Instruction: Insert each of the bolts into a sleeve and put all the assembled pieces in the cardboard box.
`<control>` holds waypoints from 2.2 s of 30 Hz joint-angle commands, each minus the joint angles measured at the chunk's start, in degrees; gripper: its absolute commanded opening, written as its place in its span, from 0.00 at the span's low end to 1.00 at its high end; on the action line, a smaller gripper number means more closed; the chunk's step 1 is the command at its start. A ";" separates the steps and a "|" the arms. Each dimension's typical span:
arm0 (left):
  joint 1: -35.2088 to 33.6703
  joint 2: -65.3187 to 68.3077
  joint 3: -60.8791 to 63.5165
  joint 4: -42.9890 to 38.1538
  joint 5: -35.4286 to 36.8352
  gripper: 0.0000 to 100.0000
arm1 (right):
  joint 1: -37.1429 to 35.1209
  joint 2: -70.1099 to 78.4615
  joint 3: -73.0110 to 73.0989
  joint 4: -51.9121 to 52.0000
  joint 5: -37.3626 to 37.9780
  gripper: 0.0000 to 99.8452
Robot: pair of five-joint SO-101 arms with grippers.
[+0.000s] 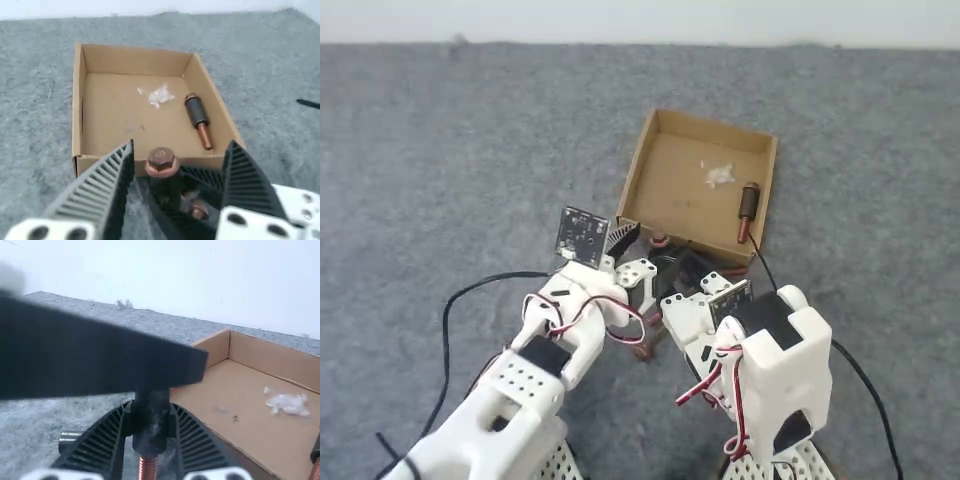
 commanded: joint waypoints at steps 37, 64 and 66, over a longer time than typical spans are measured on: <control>-17.41 -33.85 8.40 27.69 -1.67 0.05 | 0.92 -0.84 0.70 -1.45 -0.26 0.01; -17.32 -33.85 9.36 44.92 -15.56 0.01 | 6.37 -13.85 4.13 6.11 -0.26 0.01; -17.32 -33.85 9.36 44.92 -15.56 0.01 | 6.37 -15.69 4.31 8.04 -0.26 0.01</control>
